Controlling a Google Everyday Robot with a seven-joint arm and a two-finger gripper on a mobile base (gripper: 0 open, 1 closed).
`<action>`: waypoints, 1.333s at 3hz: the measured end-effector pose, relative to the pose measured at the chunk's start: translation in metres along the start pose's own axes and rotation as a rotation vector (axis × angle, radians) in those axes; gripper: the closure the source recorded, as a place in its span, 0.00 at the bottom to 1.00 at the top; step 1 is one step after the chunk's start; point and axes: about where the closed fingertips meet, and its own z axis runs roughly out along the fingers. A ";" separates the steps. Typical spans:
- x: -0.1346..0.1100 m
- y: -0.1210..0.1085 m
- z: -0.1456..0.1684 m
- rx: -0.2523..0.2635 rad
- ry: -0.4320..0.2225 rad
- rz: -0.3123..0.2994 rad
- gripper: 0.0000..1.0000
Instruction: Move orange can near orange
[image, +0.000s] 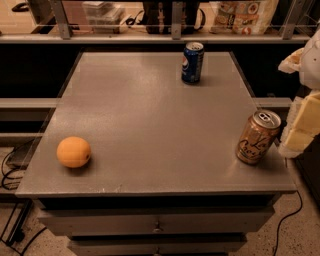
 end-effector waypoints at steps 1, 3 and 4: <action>-0.003 0.001 0.003 0.001 -0.013 -0.008 0.00; 0.010 0.004 0.032 -0.003 -0.080 0.057 0.00; 0.017 0.000 0.047 -0.012 -0.104 0.083 0.00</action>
Offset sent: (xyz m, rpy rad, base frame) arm 0.0014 0.0020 -0.0432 0.1341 -0.0041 -0.0335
